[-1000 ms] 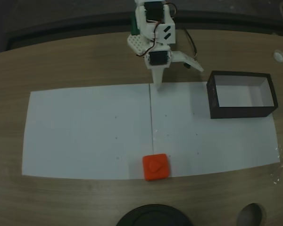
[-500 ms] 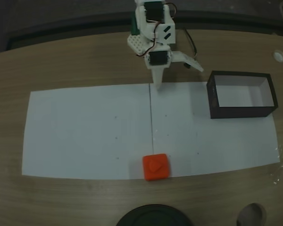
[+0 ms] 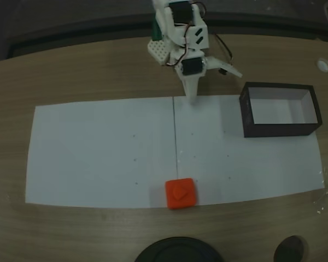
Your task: Grab a orange square and put it in the box.
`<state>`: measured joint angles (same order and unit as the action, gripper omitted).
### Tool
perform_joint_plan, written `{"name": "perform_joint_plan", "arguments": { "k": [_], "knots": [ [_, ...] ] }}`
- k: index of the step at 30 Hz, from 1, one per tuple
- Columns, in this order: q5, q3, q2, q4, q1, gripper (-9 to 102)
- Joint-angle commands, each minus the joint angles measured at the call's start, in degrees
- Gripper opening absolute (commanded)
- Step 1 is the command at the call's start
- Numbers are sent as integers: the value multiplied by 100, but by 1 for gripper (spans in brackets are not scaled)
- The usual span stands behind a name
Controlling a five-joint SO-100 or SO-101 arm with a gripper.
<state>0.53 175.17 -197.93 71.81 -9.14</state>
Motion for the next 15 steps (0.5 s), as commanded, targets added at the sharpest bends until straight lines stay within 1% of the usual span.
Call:
{"name": "perform_joint_plan", "arguments": {
  "k": [1, 3, 6, 8, 9, 12, 15],
  "knots": [
    [26, -237, -123, -519, -35, 0],
    [26, -290, -114, -976, 105, 3],
    [185, -492, -26, -1652, 352, 16],
    [308, -747, 26, -1846, 457, 25],
    [299, -896, 105, -1890, 457, 27],
    [343, -1433, 703, -1960, 519, 27],
    [343, -2224, 1846, -1960, 721, 28]
  ]
}}
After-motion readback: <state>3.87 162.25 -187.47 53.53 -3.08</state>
